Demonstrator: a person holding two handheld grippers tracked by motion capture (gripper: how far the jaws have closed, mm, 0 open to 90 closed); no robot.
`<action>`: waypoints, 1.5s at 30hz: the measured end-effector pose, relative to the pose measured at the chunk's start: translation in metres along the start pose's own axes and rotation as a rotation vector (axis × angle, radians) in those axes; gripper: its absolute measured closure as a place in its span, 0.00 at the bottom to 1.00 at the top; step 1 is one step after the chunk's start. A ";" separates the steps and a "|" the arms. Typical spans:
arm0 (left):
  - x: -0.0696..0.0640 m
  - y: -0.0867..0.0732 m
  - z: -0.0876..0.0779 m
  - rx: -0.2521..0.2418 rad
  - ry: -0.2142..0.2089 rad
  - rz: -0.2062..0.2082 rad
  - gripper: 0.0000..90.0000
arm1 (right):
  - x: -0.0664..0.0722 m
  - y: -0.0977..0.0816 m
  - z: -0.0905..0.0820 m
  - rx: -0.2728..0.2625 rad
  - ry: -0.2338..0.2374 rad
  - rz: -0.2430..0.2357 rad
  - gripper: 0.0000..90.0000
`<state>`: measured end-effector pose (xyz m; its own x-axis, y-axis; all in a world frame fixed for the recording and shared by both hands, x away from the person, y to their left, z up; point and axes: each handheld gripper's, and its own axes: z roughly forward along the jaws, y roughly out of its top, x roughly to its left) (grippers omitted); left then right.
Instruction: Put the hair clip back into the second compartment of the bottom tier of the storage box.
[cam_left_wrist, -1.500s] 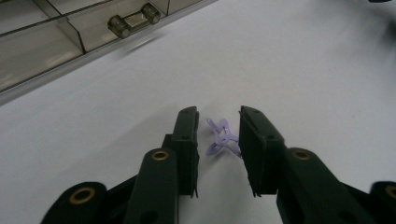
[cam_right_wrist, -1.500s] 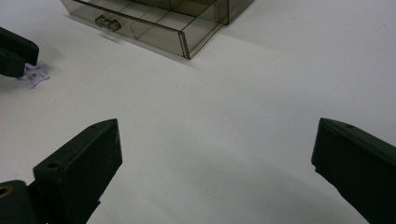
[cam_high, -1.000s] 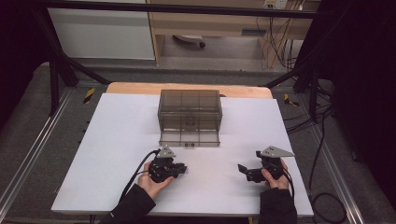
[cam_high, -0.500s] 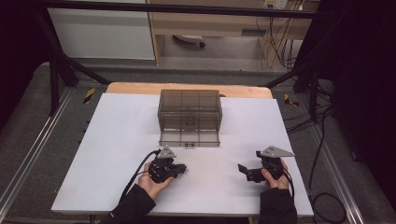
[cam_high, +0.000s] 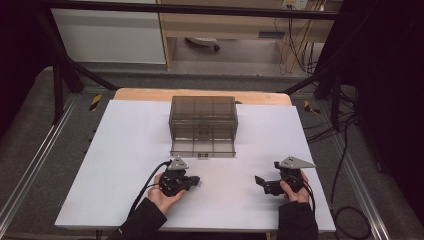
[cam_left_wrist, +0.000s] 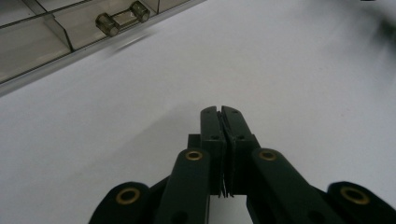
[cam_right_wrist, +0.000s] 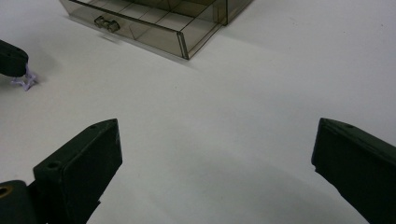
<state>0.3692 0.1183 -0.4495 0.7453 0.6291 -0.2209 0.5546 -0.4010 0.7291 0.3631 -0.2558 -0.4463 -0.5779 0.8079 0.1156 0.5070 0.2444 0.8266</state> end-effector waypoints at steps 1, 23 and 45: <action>0.000 0.000 0.000 0.000 0.000 0.000 0.97 | 0.000 0.000 0.000 0.000 0.001 0.000 0.02; -0.002 0.002 -0.009 -0.014 -0.014 0.021 0.98 | 0.000 0.000 0.000 -0.002 0.000 0.000 0.02; 0.004 0.004 -0.022 -0.037 -0.008 0.017 0.98 | 0.000 0.000 0.000 -0.001 0.001 -0.001 0.02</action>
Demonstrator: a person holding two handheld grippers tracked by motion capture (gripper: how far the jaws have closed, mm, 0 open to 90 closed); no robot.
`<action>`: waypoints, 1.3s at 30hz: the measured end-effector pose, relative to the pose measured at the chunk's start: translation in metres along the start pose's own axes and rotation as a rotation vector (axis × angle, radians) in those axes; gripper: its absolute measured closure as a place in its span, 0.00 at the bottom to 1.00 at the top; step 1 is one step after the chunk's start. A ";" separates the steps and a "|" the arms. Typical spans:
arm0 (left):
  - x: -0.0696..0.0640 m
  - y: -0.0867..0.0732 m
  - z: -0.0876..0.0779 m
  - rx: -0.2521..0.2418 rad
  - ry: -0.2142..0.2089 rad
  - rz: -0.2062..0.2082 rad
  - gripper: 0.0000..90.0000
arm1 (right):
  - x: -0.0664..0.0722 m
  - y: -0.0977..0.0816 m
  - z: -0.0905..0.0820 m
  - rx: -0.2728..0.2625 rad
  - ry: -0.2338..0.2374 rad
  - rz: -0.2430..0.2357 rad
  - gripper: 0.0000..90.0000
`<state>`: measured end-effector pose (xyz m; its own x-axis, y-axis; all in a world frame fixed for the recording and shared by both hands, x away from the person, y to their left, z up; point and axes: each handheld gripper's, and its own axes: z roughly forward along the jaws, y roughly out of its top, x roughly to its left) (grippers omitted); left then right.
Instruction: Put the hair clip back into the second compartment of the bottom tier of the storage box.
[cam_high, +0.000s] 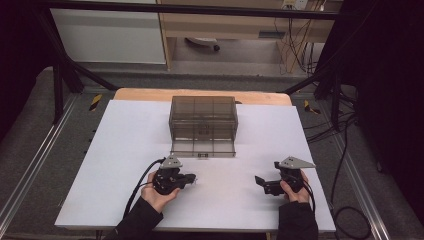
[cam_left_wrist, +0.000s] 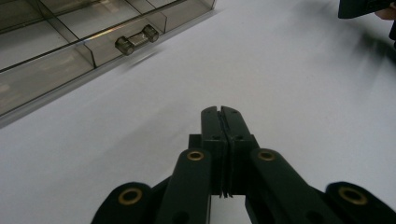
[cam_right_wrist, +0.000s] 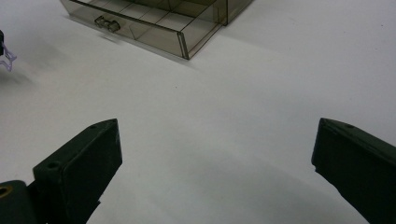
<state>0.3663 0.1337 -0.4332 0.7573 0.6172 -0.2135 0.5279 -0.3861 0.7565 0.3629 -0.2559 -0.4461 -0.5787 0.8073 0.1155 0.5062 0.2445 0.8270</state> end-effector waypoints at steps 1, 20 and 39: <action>0.001 0.000 -0.001 0.000 0.000 0.001 0.98 | 0.000 0.000 0.000 0.000 0.000 0.000 0.02; 0.005 0.002 -0.008 -0.010 -0.001 -0.003 0.98 | 0.000 0.000 0.000 0.001 0.000 -0.002 0.02; 0.005 0.011 -0.016 -0.018 -0.001 0.014 0.98 | 0.001 0.000 0.001 0.002 0.001 -0.008 0.02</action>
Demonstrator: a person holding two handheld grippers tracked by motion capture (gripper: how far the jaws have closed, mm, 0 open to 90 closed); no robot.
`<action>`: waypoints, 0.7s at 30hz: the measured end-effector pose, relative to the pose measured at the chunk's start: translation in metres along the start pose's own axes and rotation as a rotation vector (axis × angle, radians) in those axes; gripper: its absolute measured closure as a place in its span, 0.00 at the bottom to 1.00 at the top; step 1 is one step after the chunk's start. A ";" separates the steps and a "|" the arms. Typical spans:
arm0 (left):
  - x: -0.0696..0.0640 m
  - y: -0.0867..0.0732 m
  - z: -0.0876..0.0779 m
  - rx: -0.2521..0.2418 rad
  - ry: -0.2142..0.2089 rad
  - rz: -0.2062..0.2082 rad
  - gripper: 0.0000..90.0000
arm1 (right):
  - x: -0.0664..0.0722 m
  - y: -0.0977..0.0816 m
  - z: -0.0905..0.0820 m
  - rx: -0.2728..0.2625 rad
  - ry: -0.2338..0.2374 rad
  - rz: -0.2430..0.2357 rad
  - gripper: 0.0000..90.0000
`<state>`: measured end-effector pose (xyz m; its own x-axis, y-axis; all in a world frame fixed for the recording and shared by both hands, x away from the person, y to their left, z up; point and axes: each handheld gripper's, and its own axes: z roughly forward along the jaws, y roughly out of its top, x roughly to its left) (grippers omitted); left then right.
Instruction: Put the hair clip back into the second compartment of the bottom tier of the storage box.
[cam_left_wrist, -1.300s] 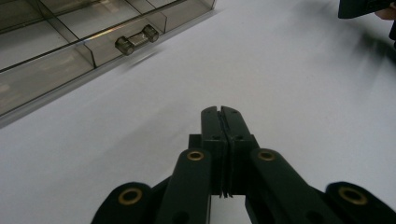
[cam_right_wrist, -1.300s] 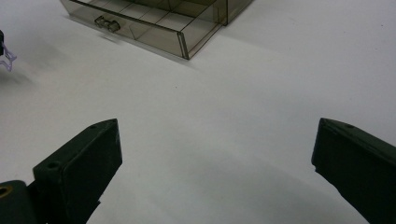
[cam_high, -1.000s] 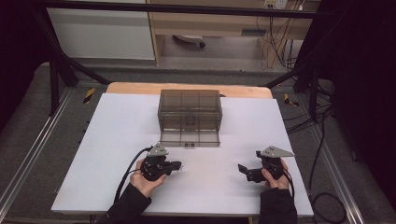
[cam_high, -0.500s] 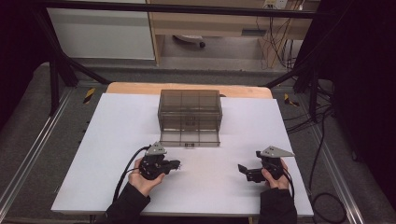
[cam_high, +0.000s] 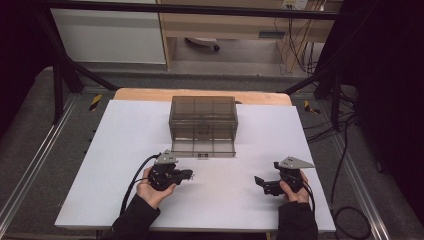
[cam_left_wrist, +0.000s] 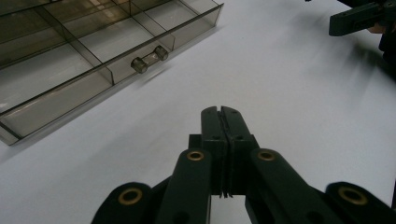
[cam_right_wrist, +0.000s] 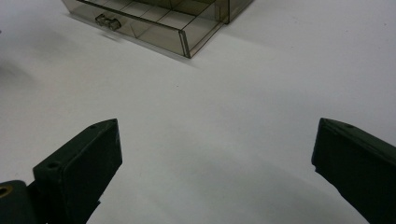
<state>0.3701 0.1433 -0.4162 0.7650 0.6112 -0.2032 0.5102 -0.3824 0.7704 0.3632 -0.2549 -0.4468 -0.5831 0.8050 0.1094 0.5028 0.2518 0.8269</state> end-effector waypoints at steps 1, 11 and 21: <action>0.001 0.000 -0.001 0.000 0.001 0.000 0.98 | 0.000 0.000 0.000 0.000 0.001 0.000 0.02; 0.003 0.005 -0.001 -0.006 0.001 -0.004 0.98 | 0.000 0.000 0.000 0.000 0.001 0.000 0.02; 0.007 0.011 -0.001 -0.015 0.003 -0.006 0.98 | 0.000 0.000 0.000 0.001 0.000 0.002 0.02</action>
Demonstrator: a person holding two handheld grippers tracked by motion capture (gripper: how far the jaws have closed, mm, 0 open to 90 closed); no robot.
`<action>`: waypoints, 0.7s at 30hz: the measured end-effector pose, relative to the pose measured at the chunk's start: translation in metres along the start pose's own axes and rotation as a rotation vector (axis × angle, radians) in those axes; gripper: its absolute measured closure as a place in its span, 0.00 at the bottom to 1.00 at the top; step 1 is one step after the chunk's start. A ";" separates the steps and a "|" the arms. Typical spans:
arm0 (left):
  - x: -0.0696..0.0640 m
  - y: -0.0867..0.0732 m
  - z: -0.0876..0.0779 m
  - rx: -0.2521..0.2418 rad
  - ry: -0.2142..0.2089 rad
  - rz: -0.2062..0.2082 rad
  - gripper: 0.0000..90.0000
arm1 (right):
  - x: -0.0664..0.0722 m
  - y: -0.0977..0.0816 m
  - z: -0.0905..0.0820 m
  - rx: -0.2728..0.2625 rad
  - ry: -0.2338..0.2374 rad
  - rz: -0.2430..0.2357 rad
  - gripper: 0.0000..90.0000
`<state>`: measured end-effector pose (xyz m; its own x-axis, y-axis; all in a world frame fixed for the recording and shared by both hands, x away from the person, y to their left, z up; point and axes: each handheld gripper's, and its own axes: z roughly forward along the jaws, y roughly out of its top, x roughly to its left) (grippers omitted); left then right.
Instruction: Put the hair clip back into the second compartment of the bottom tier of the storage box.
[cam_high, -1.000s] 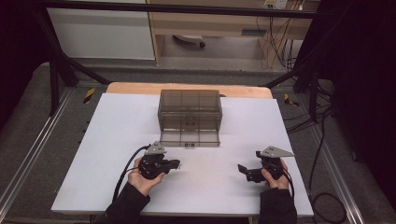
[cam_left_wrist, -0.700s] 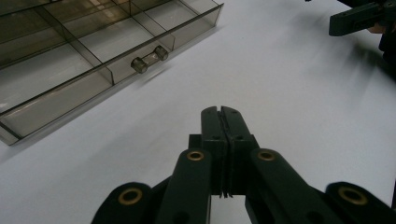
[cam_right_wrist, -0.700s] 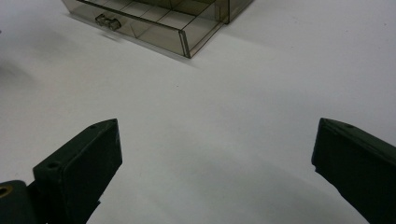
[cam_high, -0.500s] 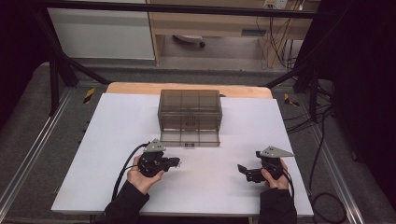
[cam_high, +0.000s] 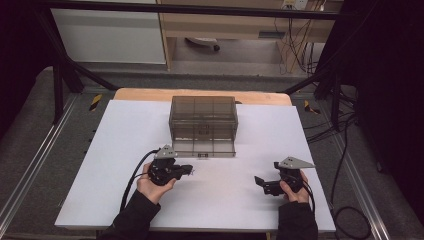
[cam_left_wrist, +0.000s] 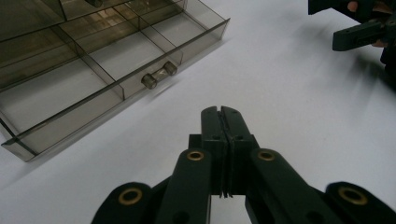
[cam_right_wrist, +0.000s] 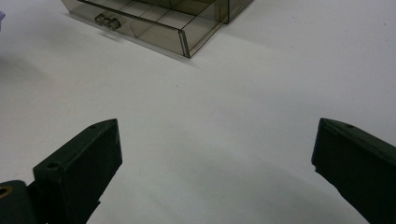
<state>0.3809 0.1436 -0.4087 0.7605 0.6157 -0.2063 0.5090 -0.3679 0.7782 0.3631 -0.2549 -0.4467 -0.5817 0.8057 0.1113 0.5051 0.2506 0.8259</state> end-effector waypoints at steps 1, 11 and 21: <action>0.001 0.001 0.000 -0.001 0.001 0.000 0.98 | 0.000 0.000 0.000 0.001 -0.001 -0.003 0.02; 0.004 0.006 0.002 0.000 0.003 0.001 0.98 | 0.000 0.000 0.000 0.000 0.000 -0.002 0.02; 0.006 0.013 0.003 -0.003 0.007 0.004 0.98 | 0.000 0.000 -0.001 0.000 0.002 -0.001 0.02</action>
<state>0.3932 0.1400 -0.4020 0.7599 0.6188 -0.1992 0.5046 -0.3682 0.7809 0.3630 -0.2555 -0.4463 -0.5835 0.8044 0.1121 0.5048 0.2511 0.8259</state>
